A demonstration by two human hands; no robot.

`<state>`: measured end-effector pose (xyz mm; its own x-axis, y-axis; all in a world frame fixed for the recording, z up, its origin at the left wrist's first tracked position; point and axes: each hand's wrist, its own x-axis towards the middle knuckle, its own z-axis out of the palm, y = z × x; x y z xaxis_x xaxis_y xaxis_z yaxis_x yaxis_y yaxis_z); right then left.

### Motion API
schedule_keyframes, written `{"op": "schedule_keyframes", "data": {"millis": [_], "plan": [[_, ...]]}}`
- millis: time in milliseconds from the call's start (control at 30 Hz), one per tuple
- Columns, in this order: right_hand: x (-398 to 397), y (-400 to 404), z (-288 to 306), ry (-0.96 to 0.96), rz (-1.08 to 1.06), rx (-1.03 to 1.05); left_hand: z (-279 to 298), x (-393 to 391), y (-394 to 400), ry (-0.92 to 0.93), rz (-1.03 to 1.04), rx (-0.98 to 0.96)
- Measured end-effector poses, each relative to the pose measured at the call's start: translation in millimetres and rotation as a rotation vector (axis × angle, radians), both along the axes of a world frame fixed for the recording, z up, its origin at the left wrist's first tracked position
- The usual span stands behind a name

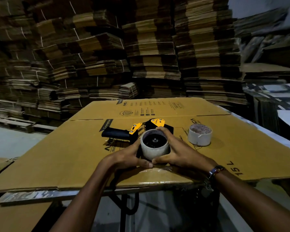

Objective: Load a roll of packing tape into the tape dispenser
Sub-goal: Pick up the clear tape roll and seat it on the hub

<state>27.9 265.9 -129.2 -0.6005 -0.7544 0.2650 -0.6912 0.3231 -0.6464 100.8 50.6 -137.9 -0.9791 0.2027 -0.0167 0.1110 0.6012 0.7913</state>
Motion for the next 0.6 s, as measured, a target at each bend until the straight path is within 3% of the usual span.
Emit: {"op": "schedule_keyframes", "data": {"millis": [600], "plan": [[7.0, -0.7, -4.4, 0.032, -0.011, -0.045, 3.1, 2.7, -2.3, -0.041, -0.023, -0.085]]}}
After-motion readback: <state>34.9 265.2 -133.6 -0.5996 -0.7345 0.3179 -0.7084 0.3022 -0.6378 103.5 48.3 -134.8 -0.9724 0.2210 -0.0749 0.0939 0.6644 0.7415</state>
